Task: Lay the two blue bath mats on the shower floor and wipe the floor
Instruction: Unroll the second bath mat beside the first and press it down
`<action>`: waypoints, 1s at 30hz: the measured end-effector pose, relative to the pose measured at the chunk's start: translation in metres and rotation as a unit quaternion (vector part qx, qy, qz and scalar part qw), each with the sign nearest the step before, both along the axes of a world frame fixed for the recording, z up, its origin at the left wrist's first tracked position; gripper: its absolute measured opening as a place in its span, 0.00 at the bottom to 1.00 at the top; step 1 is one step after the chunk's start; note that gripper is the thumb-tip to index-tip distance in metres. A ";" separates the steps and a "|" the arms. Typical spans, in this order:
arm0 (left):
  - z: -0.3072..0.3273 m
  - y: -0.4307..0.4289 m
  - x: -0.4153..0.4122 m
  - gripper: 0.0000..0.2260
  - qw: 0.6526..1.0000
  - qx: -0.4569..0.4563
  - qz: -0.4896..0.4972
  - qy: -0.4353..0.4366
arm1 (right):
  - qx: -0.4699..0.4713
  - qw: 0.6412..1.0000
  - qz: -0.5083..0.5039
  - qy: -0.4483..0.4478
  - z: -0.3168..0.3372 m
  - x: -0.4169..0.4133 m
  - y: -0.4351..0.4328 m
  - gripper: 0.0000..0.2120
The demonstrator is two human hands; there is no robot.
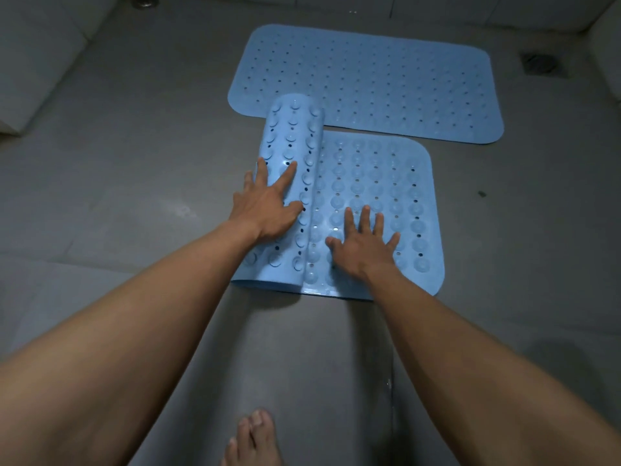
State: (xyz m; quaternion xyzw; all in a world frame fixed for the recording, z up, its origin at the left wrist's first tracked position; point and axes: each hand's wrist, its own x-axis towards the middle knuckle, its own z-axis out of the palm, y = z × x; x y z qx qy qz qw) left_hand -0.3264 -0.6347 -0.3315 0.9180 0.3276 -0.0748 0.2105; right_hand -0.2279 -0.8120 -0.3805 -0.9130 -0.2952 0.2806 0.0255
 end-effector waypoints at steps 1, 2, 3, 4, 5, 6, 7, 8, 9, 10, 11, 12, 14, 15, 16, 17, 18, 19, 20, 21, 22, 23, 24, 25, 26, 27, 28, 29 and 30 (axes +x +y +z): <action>0.000 -0.001 0.001 0.33 1.000 -0.003 -0.002 0.002 | -0.003 1.000 -0.004 -0.005 0.000 0.005 -0.008 0.35; -0.001 -0.002 0.003 0.32 1.000 -0.008 -0.002 0.002 | -0.007 1.000 -0.009 -0.009 0.001 0.010 -0.016 0.36; -0.002 -0.002 0.004 0.32 1.000 -0.011 -0.004 0.000 | -0.010 1.000 -0.018 -0.013 0.002 0.013 -0.021 0.36; -0.002 -0.003 0.005 0.31 1.000 -0.009 -0.011 -0.004 | -0.011 0.999 -0.032 -0.015 0.004 0.015 -0.023 0.36; -0.002 -0.005 0.006 0.31 1.000 -0.003 -0.021 -0.007 | -0.009 0.999 -0.049 -0.020 0.006 0.014 -0.022 0.37; -0.002 -0.007 0.007 0.31 0.999 0.003 -0.030 -0.011 | -0.002 0.998 -0.060 -0.029 0.009 0.011 -0.016 0.38; -0.002 -0.008 0.007 0.31 0.999 0.008 -0.033 -0.016 | 0.007 0.997 -0.063 -0.039 0.011 0.006 -0.007 0.40; -0.001 -0.009 0.007 0.30 0.999 0.015 -0.035 -0.021 | 0.017 0.997 -0.057 -0.044 0.013 0.001 0.002 0.41; -0.001 -0.011 0.006 0.28 0.999 0.023 -0.035 -0.025 | 0.029 0.998 -0.048 -0.041 0.013 -0.002 0.012 0.40; -0.003 -0.011 0.004 0.26 0.999 0.030 -0.035 -0.025 | 0.039 0.998 -0.044 -0.028 0.012 -0.005 0.020 0.38; -0.004 -0.011 0.002 0.28 0.999 0.035 -0.034 -0.021 | 0.047 0.998 -0.046 -0.013 0.009 -0.006 0.025 0.35; -0.007 -0.010 -0.001 0.32 0.999 0.039 -0.031 -0.013 | 0.051 0.997 -0.049 -0.001 0.004 -0.006 0.027 0.32; -0.010 -0.007 -0.006 0.40 0.999 0.036 -0.016 0.002 | 0.049 0.998 -0.042 -0.005 -0.008 -0.006 0.023 0.30; -0.009 -0.005 -0.008 0.40 1.000 0.028 -0.001 0.002 | 0.047 0.998 -0.040 -0.012 -0.013 -0.006 0.019 0.30; -0.008 -0.004 -0.008 0.39 1.000 0.020 0.016 -0.003 | 0.046 0.998 -0.043 -0.016 -0.015 -0.006 0.015 0.30; -0.006 -0.003 -0.008 0.38 0.999 0.015 0.028 -0.011 | 0.046 0.998 -0.048 -0.017 -0.016 -0.005 0.013 0.30; -0.005 -0.003 -0.008 0.36 0.999 0.017 0.033 -0.020 | 0.043 0.998 -0.052 -0.016 -0.016 -0.005 0.012 0.30; -0.004 -0.002 -0.007 0.34 0.999 0.020 0.032 -0.026 | 0.040 0.998 -0.055 -0.012 -0.015 -0.004 0.013 0.30; -0.003 -0.002 -0.006 0.32 0.999 0.020 0.029 -0.027 | 0.040 0.997 -0.060 -0.005 -0.014 -0.003 0.014 0.30; -0.002 -0.002 -0.005 0.30 0.999 0.017 0.026 -0.020 | 0.042 0.997 -0.065 0.001 -0.012 -0.002 0.015 0.31; -0.002 -0.003 -0.003 0.28 0.999 0.015 0.027 -0.013 | 0.043 0.997 -0.069 0.004 -0.010 -0.001 0.014 0.31; -0.001 -0.005 -0.001 0.26 0.999 0.015 0.030 -0.010 | 0.044 0.997 -0.070 0.001 -0.009 0.001 0.011 0.30; -0.001 -0.007 0.001 0.26 0.999 0.019 0.034 -0.009 | 0.046 0.997 -0.067 -0.005 -0.009 0.003 0.008 0.30; -0.001 -0.008 0.002 0.29 0.999 0.027 0.032 -0.005 | 0.048 0.997 -0.065 -0.011 -0.009 0.005 0.004 0.30; -0.002 -0.009 0.003 0.34 0.999 0.036 0.023 0.002 | 0.049 0.997 -0.062 -0.015 -0.010 0.008 0.000 0.30; -0.003 -0.010 0.003 0.37 0.999 0.042 0.013 0.008 | 0.048 0.997 -0.060 -0.019 -0.010 0.010 -0.004 0.30; -0.004 -0.010 0.003 0.39 0.999 0.039 0.007 0.008 | 0.045 0.997 -0.061 -0.020 -0.009 0.014 -0.009 0.31; -0.004 -0.010 0.004 0.40 1.000 0.030 0.008 0.005 | 0.040 0.997 -0.065 -0.018 -0.009 0.020 -0.014 0.31; -0.003 -0.009 0.004 0.41 1.000 0.018 0.011 0.000 | 0.032 0.997 -0.072 -0.015 -0.008 0.026 -0.020 0.31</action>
